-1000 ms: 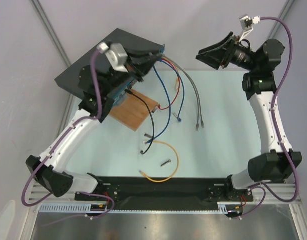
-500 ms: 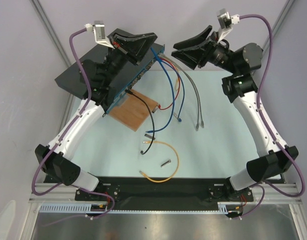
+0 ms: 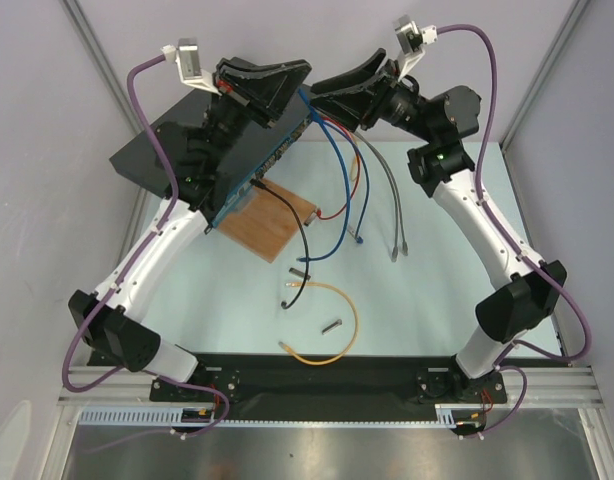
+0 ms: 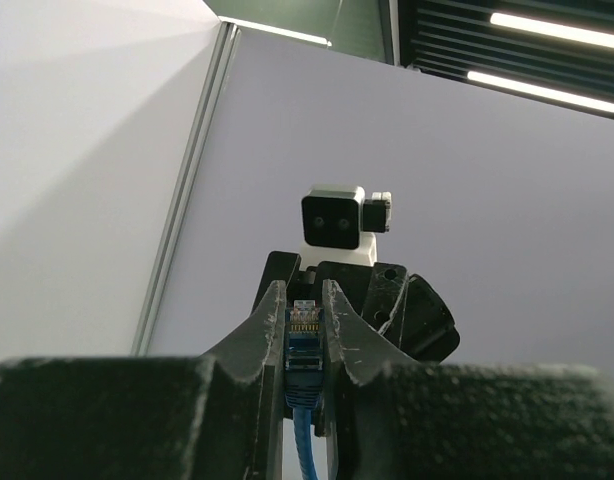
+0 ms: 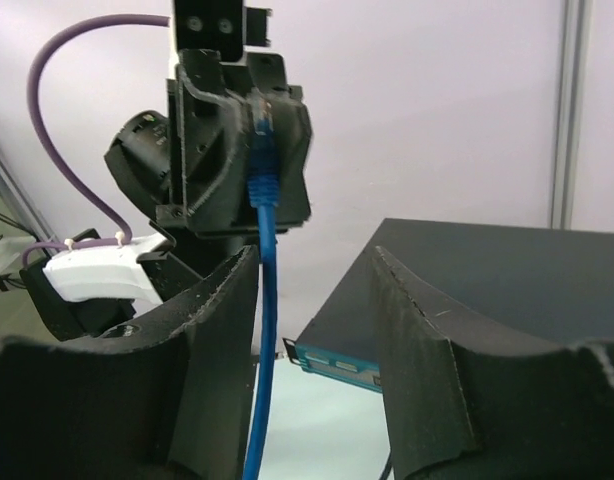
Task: Insert the plug into the switch port
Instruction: Insert the connector into the switch port.
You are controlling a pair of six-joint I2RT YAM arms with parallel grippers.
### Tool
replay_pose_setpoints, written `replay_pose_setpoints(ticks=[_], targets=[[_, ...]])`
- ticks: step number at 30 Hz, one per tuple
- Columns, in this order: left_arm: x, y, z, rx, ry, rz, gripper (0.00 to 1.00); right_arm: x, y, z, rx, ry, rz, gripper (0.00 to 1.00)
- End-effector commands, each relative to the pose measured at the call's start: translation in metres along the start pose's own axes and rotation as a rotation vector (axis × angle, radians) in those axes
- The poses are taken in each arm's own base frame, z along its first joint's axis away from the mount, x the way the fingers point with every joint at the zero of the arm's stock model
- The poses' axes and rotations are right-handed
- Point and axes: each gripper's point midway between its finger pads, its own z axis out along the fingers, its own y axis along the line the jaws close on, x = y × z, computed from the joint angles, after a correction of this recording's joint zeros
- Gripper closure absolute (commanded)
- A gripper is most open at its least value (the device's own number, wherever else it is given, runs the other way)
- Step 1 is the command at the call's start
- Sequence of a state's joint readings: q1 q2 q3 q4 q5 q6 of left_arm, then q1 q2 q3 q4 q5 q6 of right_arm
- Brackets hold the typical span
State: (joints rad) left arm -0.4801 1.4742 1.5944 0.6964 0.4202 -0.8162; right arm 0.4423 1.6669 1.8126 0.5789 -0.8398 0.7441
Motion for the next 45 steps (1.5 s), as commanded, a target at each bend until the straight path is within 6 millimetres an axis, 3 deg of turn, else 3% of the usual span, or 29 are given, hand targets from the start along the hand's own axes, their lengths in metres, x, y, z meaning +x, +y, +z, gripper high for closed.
replay_pose_setpoints(ticks=[1,18,24,32,36,37,39,42,45], targets=[[-0.023,-0.028,-0.002,0.056,-0.062,-0.010,1.00,-0.030,0.027,0.009,-0.075,-0.072,-0.102,0.49],[-0.028,-0.026,-0.006,0.052,-0.075,-0.023,1.00,-0.015,0.029,0.025,-0.131,-0.055,-0.049,0.54],[-0.030,-0.025,-0.006,0.048,-0.079,-0.018,1.00,-0.014,0.030,0.026,-0.140,-0.052,-0.038,0.64],[-0.032,-0.022,-0.006,0.040,-0.087,-0.014,1.00,-0.011,0.026,0.026,-0.129,-0.046,-0.008,1.00],[-0.033,-0.016,-0.009,0.015,-0.084,0.009,0.65,-0.012,0.018,0.022,-0.094,-0.033,-0.019,1.00],[-0.036,-0.017,-0.012,0.013,-0.082,0.027,0.52,-0.008,0.011,0.020,-0.067,-0.013,-0.003,1.00],[-0.036,-0.007,-0.020,-0.016,-0.053,0.082,0.16,-0.008,0.000,0.011,-0.013,0.021,-0.021,1.00],[-0.043,0.005,-0.036,-0.064,0.002,0.172,0.01,-0.006,-0.016,-0.001,0.058,0.076,-0.119,1.00],[-0.042,0.018,-0.054,-0.091,0.105,0.283,0.03,0.009,-0.031,-0.018,0.162,0.195,-0.156,1.00]])
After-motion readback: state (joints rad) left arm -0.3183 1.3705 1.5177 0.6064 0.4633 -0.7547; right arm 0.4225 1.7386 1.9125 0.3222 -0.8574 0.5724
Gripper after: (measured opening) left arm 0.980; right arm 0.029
